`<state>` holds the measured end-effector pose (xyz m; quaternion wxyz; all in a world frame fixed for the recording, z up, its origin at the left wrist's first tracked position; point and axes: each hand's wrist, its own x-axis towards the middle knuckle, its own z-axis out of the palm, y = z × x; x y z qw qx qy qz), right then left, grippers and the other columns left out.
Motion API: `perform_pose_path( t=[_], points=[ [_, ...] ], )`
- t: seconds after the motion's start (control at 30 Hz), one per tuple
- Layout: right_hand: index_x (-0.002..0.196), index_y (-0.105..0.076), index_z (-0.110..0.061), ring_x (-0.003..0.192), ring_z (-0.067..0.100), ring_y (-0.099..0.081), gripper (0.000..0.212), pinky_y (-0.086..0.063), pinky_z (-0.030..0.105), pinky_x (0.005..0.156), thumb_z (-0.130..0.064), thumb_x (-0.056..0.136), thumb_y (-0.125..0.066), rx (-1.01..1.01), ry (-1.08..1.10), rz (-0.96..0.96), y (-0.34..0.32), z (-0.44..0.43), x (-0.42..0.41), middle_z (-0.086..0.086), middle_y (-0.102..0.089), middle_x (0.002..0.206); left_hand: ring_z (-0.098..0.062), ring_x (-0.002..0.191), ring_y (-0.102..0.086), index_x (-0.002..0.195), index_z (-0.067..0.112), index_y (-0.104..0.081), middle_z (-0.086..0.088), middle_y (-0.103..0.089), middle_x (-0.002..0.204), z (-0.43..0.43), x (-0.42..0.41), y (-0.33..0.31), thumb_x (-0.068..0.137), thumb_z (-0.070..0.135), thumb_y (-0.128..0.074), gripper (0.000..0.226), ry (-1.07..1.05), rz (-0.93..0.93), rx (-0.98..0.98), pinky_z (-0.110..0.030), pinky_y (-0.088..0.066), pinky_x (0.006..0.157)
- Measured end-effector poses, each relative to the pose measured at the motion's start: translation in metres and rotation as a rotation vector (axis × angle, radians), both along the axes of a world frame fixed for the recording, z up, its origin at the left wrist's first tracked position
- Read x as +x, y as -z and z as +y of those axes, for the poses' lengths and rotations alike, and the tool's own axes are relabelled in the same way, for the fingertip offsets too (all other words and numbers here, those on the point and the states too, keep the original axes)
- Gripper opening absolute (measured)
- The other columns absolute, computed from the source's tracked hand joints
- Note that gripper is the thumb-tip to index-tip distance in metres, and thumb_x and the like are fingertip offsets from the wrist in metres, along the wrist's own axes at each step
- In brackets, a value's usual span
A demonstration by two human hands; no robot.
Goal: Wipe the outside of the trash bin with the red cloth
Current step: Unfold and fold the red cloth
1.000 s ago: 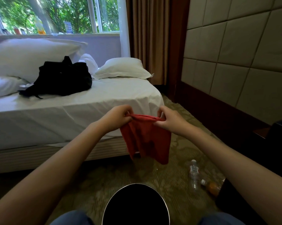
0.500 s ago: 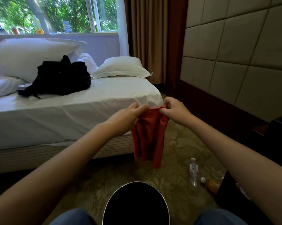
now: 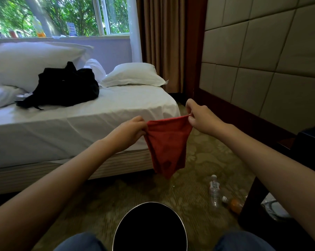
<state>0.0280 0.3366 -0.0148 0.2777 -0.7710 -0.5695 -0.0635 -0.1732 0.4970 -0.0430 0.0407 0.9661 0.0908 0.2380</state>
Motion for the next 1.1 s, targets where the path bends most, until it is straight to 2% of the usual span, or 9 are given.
perform_pose_path(
  t=[0.23, 0.33, 0.4, 0.5, 0.6, 0.67, 0.8, 0.93, 1.1],
  points=[
    [0.127, -0.05, -0.021, 0.085, 0.03, -0.06, 0.039, -0.043, 0.037, 0.08, -0.005, 0.092, -0.04, -0.059, -0.152, -0.459, 0.019, -0.006, -0.005, 0.008, -0.063, 0.103, -0.015, 0.077, -0.058, 0.076, 0.013, -0.057, -0.005, -0.059, 0.078, 0.003, 0.009, -0.015, 0.086, 0.004, -0.057, 0.014, -0.091, -0.407, -0.903, -0.033, -0.05, 0.082],
    [0.129, -0.05, -0.029, 0.097, 0.02, -0.058, 0.046, -0.037, 0.034, 0.087, -0.005, 0.091, -0.039, -0.211, -0.157, -0.592, 0.026, -0.005, -0.004, -0.003, -0.057, 0.118, -0.014, 0.075, -0.058, 0.078, 0.014, -0.055, -0.005, -0.058, 0.079, 0.008, 0.006, -0.017, 0.088, 0.001, -0.054, 0.016, -0.109, -0.428, -0.927, -0.029, -0.054, 0.076],
    [0.116, -0.062, -0.028, 0.1, 0.017, -0.057, 0.041, -0.037, 0.034, 0.088, -0.005, 0.089, -0.04, -0.277, -0.135, -0.432, 0.026, -0.001, -0.007, -0.006, -0.06, 0.113, -0.013, 0.072, -0.059, 0.081, 0.014, -0.055, -0.004, -0.057, 0.078, 0.01, 0.004, -0.015, 0.088, 0.0, -0.053, 0.016, -0.122, -0.404, -0.882, -0.025, -0.054, 0.07],
    [0.089, -0.07, -0.015, 0.085, 0.017, -0.062, 0.034, -0.046, 0.022, 0.074, 0.0, 0.085, -0.041, -0.255, -0.156, 0.103, 0.02, 0.004, -0.013, -0.002, -0.066, 0.088, -0.017, 0.071, -0.058, 0.098, 0.01, -0.054, -0.006, -0.051, 0.073, 0.018, -0.003, -0.01, 0.087, -0.003, -0.054, 0.017, -0.136, -0.38, -0.896, -0.03, -0.055, 0.073],
    [0.089, -0.065, -0.004, 0.078, 0.014, -0.067, 0.017, -0.052, 0.017, 0.065, -0.012, 0.088, -0.049, -0.179, -0.179, 0.531, 0.013, 0.002, -0.015, 0.01, -0.068, 0.094, -0.018, 0.075, -0.057, 0.108, 0.005, -0.055, -0.006, -0.052, 0.076, 0.027, -0.009, -0.005, 0.09, -0.001, -0.052, 0.018, -0.221, -0.34, -0.961, -0.034, -0.052, 0.08],
    [0.091, -0.057, -0.01, 0.081, 0.016, -0.066, 0.015, -0.053, 0.024, 0.067, -0.025, 0.087, -0.059, -0.157, -0.17, 0.55, 0.012, 0.001, -0.017, 0.008, -0.066, 0.095, -0.019, 0.075, -0.058, 0.087, 0.005, -0.058, -0.006, -0.057, 0.076, 0.026, -0.011, -0.005, 0.092, 0.004, -0.05, 0.009, -0.252, -0.293, -1.002, -0.034, -0.051, 0.082],
    [0.089, -0.044, -0.019, 0.077, 0.02, -0.056, 0.02, -0.047, 0.034, 0.069, -0.007, 0.084, -0.06, 0.099, -0.097, 0.409, 0.014, 0.005, -0.026, 0.004, -0.055, 0.081, -0.019, 0.066, -0.057, 0.078, 0.012, -0.051, -0.005, -0.056, 0.073, 0.016, -0.002, -0.008, 0.095, 0.01, -0.042, 0.019, -0.246, -0.281, -1.142, -0.033, -0.051, 0.073],
    [0.126, -0.04, -0.01, 0.085, 0.025, -0.059, 0.045, -0.048, 0.038, 0.077, -0.003, 0.085, -0.056, 0.2, 0.011, 0.404, 0.012, 0.012, -0.027, 0.013, -0.061, 0.097, -0.021, 0.053, -0.057, 0.084, 0.01, -0.046, -0.006, -0.05, 0.069, 0.008, 0.007, -0.01, 0.095, 0.012, -0.036, 0.015, -0.291, -0.32, -1.152, -0.038, -0.056, 0.064],
    [0.098, -0.062, 0.002, 0.091, 0.033, -0.061, 0.02, -0.051, 0.05, 0.079, -0.014, 0.089, -0.057, 0.169, 0.161, 0.407, 0.014, 0.011, -0.021, 0.014, -0.061, 0.09, -0.016, 0.047, -0.053, 0.08, 0.014, -0.046, -0.004, -0.05, 0.067, 0.003, 0.014, -0.011, 0.093, 0.015, -0.043, 0.014, -0.313, -0.395, -1.087, -0.031, -0.054, 0.052]
  ],
)
